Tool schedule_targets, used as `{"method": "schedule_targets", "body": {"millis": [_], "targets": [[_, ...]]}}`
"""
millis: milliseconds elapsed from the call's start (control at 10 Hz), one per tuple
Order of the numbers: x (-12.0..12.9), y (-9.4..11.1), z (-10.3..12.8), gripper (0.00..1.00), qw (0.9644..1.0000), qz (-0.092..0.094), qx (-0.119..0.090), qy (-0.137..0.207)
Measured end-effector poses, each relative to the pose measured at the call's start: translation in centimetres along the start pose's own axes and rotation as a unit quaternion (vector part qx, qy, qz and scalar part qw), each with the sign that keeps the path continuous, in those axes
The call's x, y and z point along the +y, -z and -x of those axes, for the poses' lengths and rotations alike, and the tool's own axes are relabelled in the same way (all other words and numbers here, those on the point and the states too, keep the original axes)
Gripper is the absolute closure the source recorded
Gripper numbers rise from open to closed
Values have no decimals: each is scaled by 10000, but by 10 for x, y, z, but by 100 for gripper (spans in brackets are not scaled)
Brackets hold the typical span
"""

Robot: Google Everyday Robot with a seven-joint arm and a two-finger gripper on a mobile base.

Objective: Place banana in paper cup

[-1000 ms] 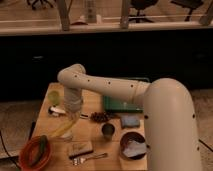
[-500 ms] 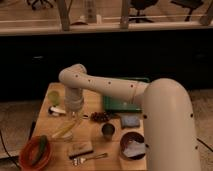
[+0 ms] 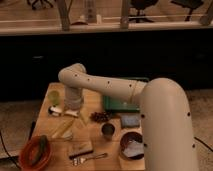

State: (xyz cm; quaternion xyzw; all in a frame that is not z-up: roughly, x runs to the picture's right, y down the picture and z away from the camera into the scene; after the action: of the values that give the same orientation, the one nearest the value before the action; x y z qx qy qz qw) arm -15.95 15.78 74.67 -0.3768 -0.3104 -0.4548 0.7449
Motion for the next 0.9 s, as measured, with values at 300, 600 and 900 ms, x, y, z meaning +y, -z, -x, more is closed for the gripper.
{"method": "schedule_targets", "body": {"millis": [300, 600, 900], "targets": [[0, 1, 1, 20, 10000, -8, 23, 61], [-1, 3, 2, 20, 9999, -48, 86, 121], [-3, 4, 3, 20, 9997, -59, 173, 173]]}}
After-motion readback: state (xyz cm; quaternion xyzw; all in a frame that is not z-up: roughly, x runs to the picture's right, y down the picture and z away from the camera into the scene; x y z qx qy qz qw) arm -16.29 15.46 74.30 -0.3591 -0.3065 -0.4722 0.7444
